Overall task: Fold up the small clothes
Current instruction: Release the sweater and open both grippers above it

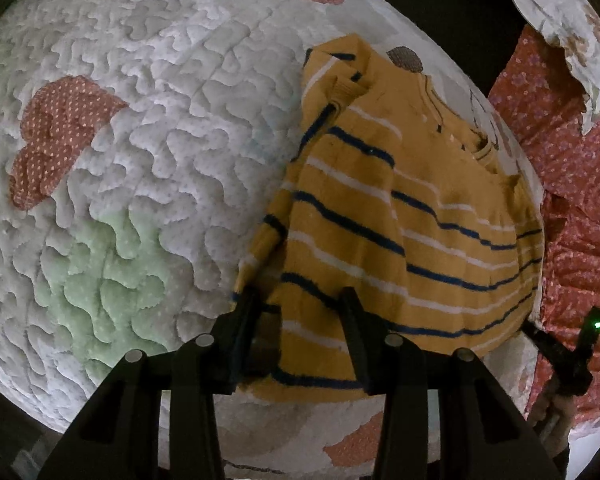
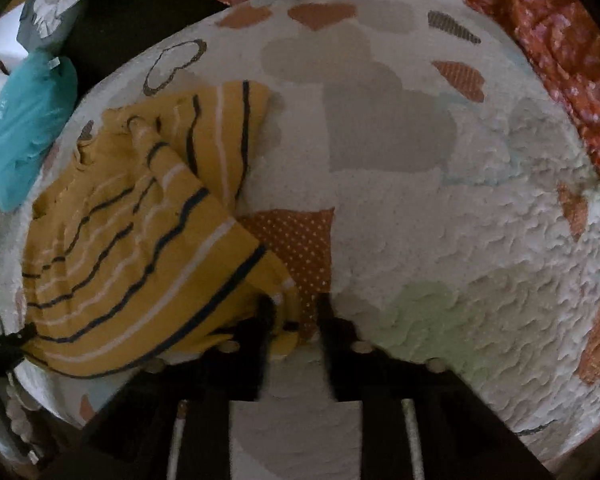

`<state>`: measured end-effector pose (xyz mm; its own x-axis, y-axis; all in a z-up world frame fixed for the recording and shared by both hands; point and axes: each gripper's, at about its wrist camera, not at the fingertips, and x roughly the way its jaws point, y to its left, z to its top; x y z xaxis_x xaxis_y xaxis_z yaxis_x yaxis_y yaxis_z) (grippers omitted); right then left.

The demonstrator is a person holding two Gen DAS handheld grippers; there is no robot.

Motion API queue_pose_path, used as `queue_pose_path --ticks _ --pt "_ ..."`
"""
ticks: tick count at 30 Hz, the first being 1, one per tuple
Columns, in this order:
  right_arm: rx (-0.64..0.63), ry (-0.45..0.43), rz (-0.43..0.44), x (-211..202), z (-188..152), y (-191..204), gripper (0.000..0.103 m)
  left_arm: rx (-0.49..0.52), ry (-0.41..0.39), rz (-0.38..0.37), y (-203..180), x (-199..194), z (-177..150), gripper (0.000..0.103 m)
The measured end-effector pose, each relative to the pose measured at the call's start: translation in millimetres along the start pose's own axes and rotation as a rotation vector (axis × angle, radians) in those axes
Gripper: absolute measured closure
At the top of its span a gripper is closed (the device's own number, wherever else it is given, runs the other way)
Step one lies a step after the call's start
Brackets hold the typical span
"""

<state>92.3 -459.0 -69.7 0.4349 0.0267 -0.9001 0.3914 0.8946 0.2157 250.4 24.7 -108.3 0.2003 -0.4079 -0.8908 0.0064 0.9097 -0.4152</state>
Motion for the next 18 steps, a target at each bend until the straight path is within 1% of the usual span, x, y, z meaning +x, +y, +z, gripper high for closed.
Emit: queue_pose_path --ticks 1,2,3,4,5,6,7,9,11,12,13,15,16,17,18 --pt "-0.002 -0.053 -0.042 -13.0 1.5 5.4 0.070 0.000 0.006 -0.002 1.8 -1.2 -0.4 0.062" --pt "-0.004 -0.095 -0.062 -22.7 2.4 10.2 0.064 0.000 0.011 -0.004 3.9 -2.9 -1.4 0.062" --pt "-0.008 -0.152 -0.071 -34.3 3.9 17.3 0.060 -0.001 0.018 -0.009 5.3 -3.8 -1.2 0.062" --pt "-0.015 -0.196 -0.073 -42.1 5.6 23.1 0.056 -0.004 0.022 -0.011 6.1 -4.7 -0.8 0.062" --pt "-0.035 -0.242 -0.068 -49.6 9.1 34.6 0.056 -0.005 0.023 -0.014 6.6 -6.7 -0.7 0.062" --pt "-0.063 -0.265 -0.054 -52.1 14.6 46.3 0.056 0.000 0.016 -0.022 6.0 -11.0 -0.9 0.062" --pt "-0.108 -0.273 -0.015 -51.3 21.1 63.8 0.056 0.012 -0.004 -0.033 5.0 -17.8 -0.5 0.062" --pt "-0.161 -0.238 0.063 -39.3 30.2 89.9 0.056 0.022 -0.050 -0.058 5.5 -30.2 2.6 0.062" --pt "-0.204 -0.160 0.149 -11.6 44.9 117.0 0.056 0.000 -0.087 -0.076 12.7 -38.2 7.3 0.062" --pt "-0.217 -0.123 0.165 2.5 51.7 126.0 0.056 -0.013 -0.089 -0.076 16.1 -38.3 8.6 0.062" --pt "-0.223 -0.074 0.153 23.7 62.8 135.2 0.057 -0.031 -0.083 -0.069 21.4 -36.2 10.9 0.062" --pt "-0.203 -0.031 0.106 49.2 79.4 137.2 0.057 -0.068 -0.060 -0.035 32.2 -28.6 14.8 0.061" --pt "-0.175 -0.046 0.043 58.5 91.2 131.1 0.059 -0.082 -0.047 -0.012 36.4 -24.5 16.3 0.062" --pt "-0.155 -0.065 0.001 60.5 99.2 125.0 0.060 -0.097 -0.034 0.009 40.4 -20.9 18.1 0.062" --pt "-0.132 -0.087 -0.045 61.3 106.9 118.8 0.060 -0.120 -0.023 0.005 45.1 -18.2 19.3 0.062"
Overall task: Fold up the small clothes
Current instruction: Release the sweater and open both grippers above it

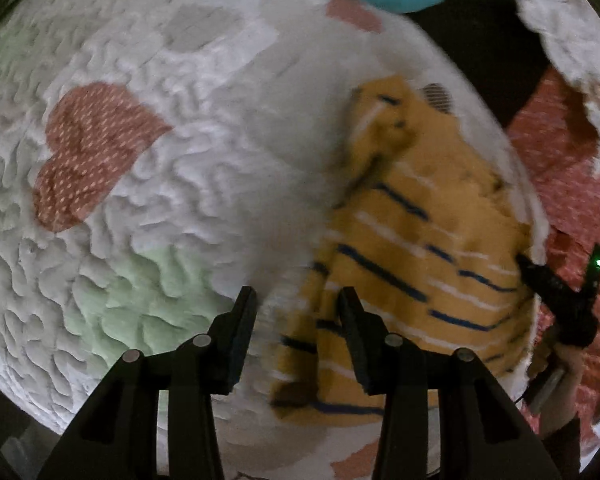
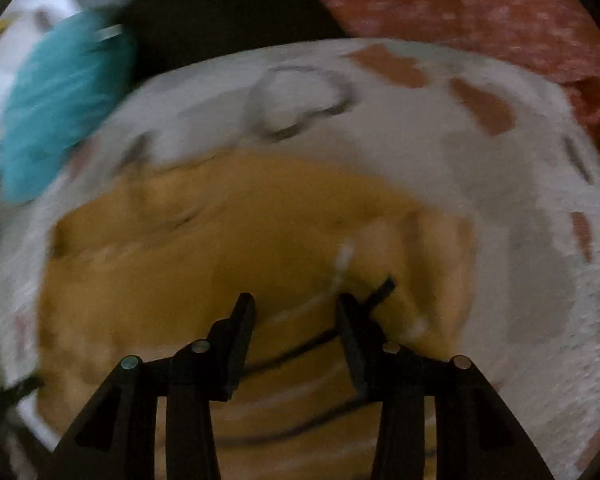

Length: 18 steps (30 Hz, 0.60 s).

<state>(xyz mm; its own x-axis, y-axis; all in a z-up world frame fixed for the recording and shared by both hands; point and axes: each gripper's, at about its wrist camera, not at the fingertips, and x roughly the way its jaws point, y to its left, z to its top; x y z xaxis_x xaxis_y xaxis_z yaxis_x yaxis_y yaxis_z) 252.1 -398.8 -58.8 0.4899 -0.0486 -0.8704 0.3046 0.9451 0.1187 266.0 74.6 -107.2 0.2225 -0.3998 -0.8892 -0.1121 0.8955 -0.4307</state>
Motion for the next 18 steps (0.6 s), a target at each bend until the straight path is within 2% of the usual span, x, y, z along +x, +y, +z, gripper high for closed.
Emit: queue_pose_path --ticks 2,3,6,11,14,18 --pt "0.049 -0.030 -0.088 -2.0 9.9 -15.6 0.059 -0.035 -0.008 -0.024 5.6 -2.1 3.9 0.062" --pt "0.066 -0.046 -0.126 -6.5 13.4 -22.9 0.054 -0.047 -0.026 -0.015 8.8 -6.1 5.4 0.062" --pt "0.088 -0.080 -0.137 -25.3 15.6 -28.8 0.052 -0.068 -0.069 0.004 15.6 -16.7 6.4 0.062" --pt "0.035 -0.106 -0.051 -58.3 6.3 -3.0 0.051 -0.073 -0.121 0.019 24.9 -31.3 5.1 0.062" --pt "-0.012 -0.094 0.023 -71.4 -7.6 22.9 0.049 -0.050 -0.181 0.068 21.0 -43.2 0.3 0.062" --pt "-0.089 -0.051 0.068 -76.9 -28.9 58.8 0.048 0.000 -0.282 0.142 9.4 -60.4 -8.4 0.062"
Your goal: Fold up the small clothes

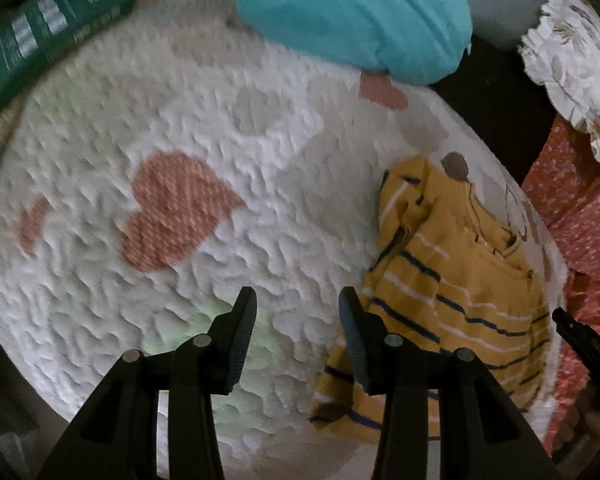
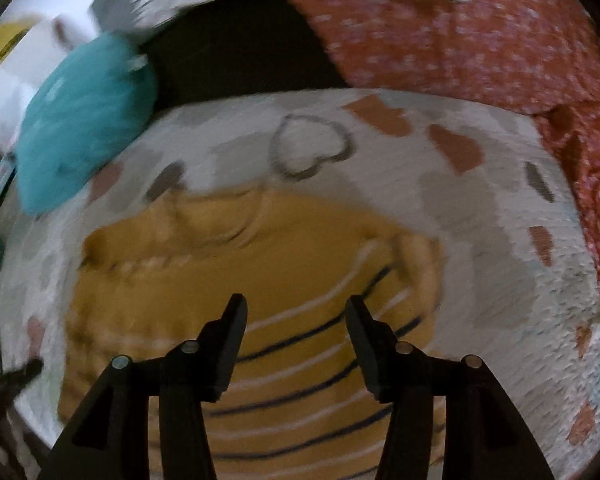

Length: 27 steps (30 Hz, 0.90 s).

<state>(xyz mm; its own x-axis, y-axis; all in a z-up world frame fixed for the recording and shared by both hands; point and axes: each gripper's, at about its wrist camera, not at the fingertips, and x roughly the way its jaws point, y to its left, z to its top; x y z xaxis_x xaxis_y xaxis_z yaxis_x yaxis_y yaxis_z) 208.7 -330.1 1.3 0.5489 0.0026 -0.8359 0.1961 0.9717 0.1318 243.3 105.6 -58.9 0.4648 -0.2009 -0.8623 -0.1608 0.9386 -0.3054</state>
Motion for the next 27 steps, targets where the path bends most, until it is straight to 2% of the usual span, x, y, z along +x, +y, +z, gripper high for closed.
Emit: queue_pose_path --ticks 5,11,14,17,19,21,23,27 --pt "-0.092 0.041 0.042 4.1 -7.7 52.4 0.048 0.039 -0.055 0.060 -1.1 -10.1 -0.1 0.062" --pt "-0.123 0.102 0.157 15.9 -5.0 113.1 0.048 0.001 -0.008 0.049 15.5 -1.8 -0.8 0.061" --pt "-0.148 0.148 0.216 30.2 -2.6 143.8 0.046 -0.057 0.064 0.008 30.9 8.7 -5.6 0.062" --pt "-0.187 0.202 0.232 50.1 -2.2 177.5 0.046 -0.102 0.147 -0.071 38.1 19.9 -14.6 0.062" --pt "-0.198 0.229 0.241 63.3 -1.8 197.0 0.046 -0.108 0.171 -0.108 36.9 22.8 -19.5 0.062" --pt "-0.211 0.246 0.233 73.6 -0.4 212.0 0.044 -0.092 0.171 -0.110 32.2 22.6 -23.0 0.062" --pt "-0.250 0.286 0.212 88.5 -1.4 230.8 0.034 -0.086 0.179 -0.124 29.2 22.6 -25.5 0.062" --pt "-0.360 0.288 0.088 104.8 -9.0 253.7 0.032 -0.152 0.163 -0.154 37.0 15.6 -29.4 0.062"
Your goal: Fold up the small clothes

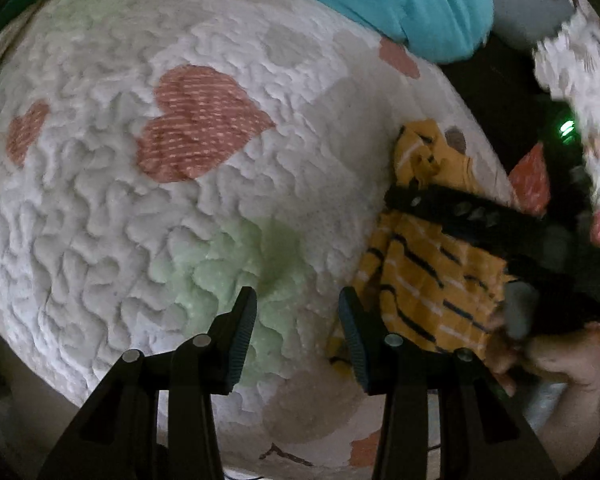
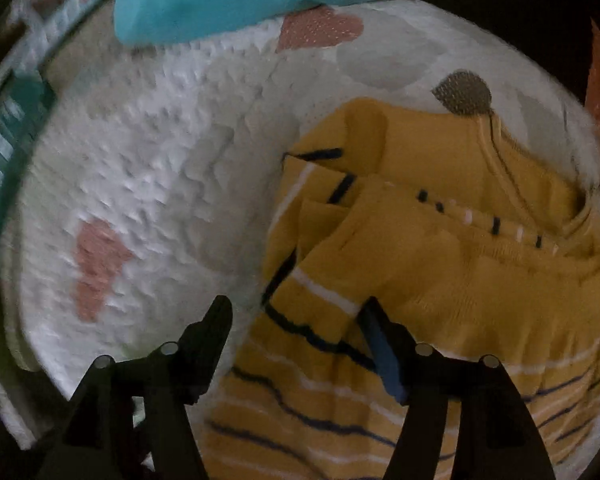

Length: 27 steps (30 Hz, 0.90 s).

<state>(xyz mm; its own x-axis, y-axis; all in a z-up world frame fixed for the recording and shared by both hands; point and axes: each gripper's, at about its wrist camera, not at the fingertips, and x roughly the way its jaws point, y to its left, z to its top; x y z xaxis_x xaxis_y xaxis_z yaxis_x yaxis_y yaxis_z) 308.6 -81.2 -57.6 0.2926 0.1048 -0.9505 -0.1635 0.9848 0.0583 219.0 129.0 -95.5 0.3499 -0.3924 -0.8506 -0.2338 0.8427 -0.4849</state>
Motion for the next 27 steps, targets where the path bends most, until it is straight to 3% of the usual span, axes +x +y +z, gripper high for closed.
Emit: queue_pose_path --ticks 3,5,9,11,14,19,24,27 --pt "-0.013 0.015 -0.035 8.0 -1.9 3.4 0.027 -0.100 -0.082 -0.043 14.6 -21.0 -9.4 0.062" --pt "-0.026 0.041 -0.062 12.2 -0.7 4.5 0.027 -0.110 -0.154 -0.032 18.8 -40.0 -20.9 0.062" --pt "-0.058 0.076 -0.104 22.2 3.1 9.8 0.021 -0.109 -0.302 0.018 41.5 -95.0 -77.8 0.059" --pt "-0.087 0.068 -0.141 30.3 2.5 15.9 0.012 -0.165 -0.336 -0.085 57.2 -119.5 -98.4 0.045" --pt "-0.075 0.033 -0.164 33.0 -0.8 17.5 0.010 -0.150 -0.431 -0.104 67.6 -138.0 -109.1 0.034" --pt "-0.110 0.034 -0.162 33.3 -6.6 20.6 0.011 -0.263 -0.381 -0.241 96.8 -125.4 -96.4 0.033" --pt "-0.129 0.021 -0.186 31.4 -14.1 25.5 0.016 -0.248 -0.374 -0.261 96.9 -123.8 -96.2 0.033" --pt "-0.158 0.002 -0.210 28.1 -21.7 37.6 0.026 -0.258 -0.376 -0.279 99.8 -124.1 -96.8 0.033"
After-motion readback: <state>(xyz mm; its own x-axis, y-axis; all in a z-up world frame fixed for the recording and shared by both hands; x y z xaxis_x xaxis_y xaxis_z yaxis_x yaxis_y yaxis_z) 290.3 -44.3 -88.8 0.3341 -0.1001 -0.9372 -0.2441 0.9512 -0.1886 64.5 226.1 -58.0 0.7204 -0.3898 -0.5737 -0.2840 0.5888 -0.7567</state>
